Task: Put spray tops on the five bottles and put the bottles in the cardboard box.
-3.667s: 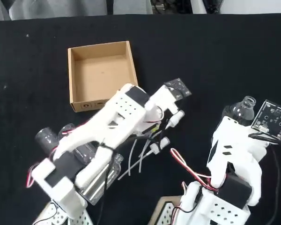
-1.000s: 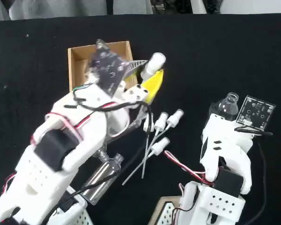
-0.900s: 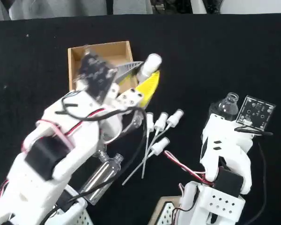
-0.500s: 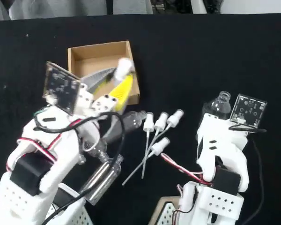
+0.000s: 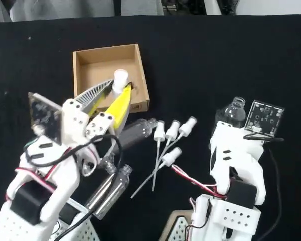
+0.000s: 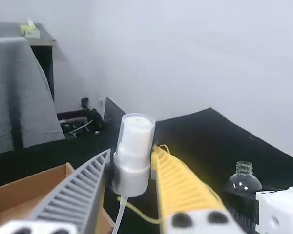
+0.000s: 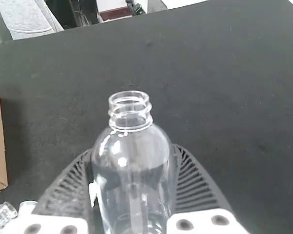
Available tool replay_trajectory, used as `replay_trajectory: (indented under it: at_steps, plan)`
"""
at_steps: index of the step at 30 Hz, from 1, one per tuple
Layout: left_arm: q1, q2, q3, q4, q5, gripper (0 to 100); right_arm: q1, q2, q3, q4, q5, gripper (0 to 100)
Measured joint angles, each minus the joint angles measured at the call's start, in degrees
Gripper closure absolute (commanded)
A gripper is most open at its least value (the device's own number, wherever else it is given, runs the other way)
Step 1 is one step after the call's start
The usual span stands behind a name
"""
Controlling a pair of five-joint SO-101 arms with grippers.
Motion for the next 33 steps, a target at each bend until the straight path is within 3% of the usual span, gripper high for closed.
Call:
replay_trajectory:
  at_steps: [13, 24, 33]
  plan:
    - [-0.1, -11.4, 6.1, -0.4, 0.1, 97, 0.0, 0.0, 0.0, 0.0, 0.0, 97.7]
    - [-0.2, -19.4, 10.5, -0.5, 0.1, 97, -7.8, 0.0, 0.0, 0.0, 0.0, 97.7]
    - [-0.2, -25.6, 18.5, -8.6, 0.1, 97, -15.9, 0.0, 0.0, -4.0, 0.0, 98.0]
